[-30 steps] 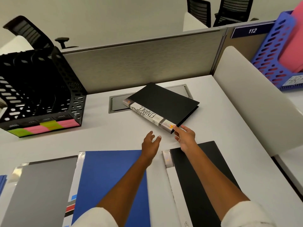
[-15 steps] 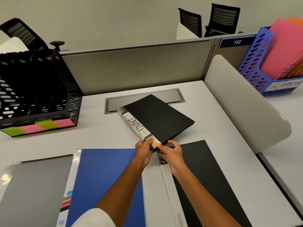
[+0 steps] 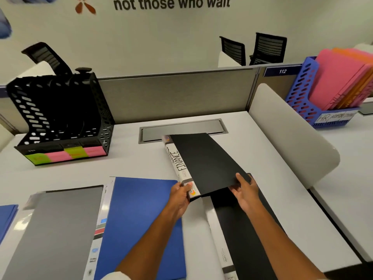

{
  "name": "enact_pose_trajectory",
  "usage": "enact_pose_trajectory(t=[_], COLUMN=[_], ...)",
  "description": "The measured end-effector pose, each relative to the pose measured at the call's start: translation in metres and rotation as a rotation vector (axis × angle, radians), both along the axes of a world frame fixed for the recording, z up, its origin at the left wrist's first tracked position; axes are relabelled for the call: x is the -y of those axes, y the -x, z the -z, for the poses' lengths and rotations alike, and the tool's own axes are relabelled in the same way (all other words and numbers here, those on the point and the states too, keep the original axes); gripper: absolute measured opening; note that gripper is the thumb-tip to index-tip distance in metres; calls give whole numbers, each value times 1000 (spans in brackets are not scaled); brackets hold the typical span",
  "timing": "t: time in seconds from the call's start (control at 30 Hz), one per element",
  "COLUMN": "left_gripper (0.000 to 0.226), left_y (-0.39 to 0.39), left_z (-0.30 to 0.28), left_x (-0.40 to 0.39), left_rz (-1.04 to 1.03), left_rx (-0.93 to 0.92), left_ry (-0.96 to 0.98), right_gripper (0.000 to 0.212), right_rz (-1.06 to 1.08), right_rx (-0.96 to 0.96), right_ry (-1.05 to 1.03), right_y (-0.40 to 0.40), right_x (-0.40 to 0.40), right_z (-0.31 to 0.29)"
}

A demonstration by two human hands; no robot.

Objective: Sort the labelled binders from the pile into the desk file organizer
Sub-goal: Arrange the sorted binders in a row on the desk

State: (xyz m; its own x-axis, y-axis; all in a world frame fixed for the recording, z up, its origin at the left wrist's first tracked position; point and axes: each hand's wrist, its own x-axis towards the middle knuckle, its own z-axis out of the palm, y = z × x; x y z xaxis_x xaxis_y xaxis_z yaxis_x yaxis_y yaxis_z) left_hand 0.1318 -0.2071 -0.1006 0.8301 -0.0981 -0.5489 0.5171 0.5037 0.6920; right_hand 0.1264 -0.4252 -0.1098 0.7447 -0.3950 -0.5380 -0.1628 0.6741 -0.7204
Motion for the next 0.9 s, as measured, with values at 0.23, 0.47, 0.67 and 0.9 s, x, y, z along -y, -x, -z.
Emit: enact_pose_trajectory(t=[0.23,0.47,0.67,0.9], left_gripper=[34,37,39,48], left_y=[63,125,169,199], left_z=[-4,-2,5,10], left_x=[-5,-5,9,31], left_rz=[112,245,393,465], left_rx=[66,163,202,232], left_ry=[-42,-59,-133,-330], right_gripper=[58,52,51,49], right_rz=[17,11,37,44], right_rx=[-34,-70,-97,-142], right_ry=[168,285,349,416], right_y=[72,157,213,239], right_x=[3,10,29,57], right_z=[-7,-6,-5,4])
